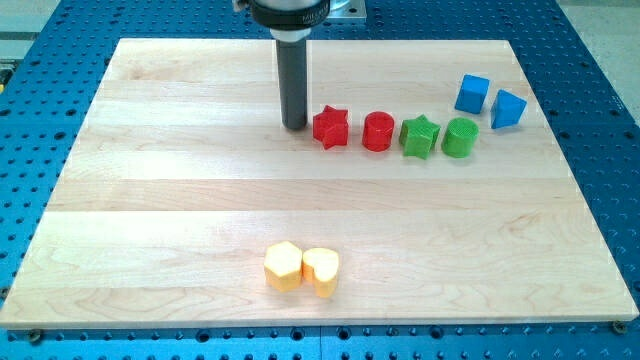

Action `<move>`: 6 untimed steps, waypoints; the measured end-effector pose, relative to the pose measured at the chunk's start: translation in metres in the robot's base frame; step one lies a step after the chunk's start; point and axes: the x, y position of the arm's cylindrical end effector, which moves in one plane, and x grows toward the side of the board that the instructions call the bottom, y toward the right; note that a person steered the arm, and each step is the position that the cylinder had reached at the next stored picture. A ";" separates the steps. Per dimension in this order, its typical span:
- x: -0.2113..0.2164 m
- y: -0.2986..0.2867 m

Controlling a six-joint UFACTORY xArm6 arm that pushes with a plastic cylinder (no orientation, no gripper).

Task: Push the red star into the red circle

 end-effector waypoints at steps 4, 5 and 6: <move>0.010 0.039; 0.012 0.051; 0.019 0.053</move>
